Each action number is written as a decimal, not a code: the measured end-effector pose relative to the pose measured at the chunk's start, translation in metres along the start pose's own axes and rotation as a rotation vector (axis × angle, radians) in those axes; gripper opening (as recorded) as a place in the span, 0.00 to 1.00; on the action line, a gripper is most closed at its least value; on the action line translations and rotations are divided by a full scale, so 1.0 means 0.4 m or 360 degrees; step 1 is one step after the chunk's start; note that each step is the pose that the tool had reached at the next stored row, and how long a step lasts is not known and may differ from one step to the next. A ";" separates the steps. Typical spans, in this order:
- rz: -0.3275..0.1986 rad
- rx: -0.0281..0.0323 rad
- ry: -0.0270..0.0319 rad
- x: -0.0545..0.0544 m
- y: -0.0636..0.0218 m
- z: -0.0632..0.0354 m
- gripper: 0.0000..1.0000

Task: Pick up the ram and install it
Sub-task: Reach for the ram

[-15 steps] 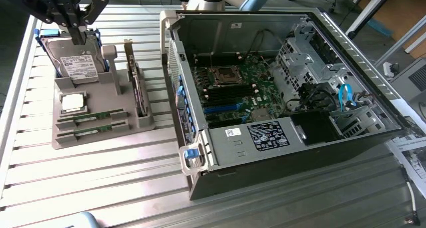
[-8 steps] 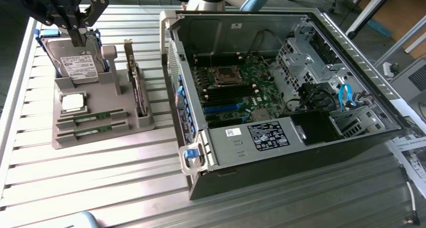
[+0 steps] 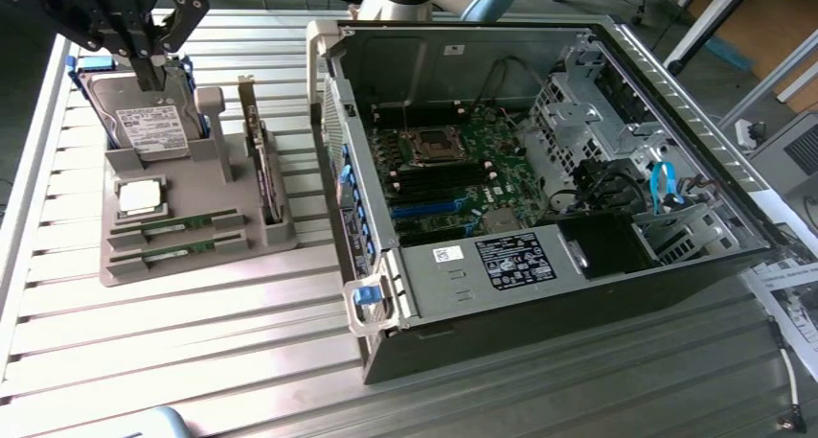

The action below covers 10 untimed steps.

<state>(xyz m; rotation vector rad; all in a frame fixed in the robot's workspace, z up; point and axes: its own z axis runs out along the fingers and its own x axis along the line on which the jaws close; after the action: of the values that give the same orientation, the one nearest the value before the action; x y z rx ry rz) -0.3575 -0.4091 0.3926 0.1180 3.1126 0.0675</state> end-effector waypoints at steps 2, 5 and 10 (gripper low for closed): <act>0.0000 -0.00001 0.00000 0.000 -0.001 0.000 0.11; 0.0000 -0.00001 -0.00001 0.000 -0.004 0.000 0.11; 0.0000 0.00000 -0.00001 -0.001 -0.010 0.000 0.11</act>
<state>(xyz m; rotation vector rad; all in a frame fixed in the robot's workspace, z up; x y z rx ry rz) -0.3575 -0.4130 0.3925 0.1180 3.1125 0.0676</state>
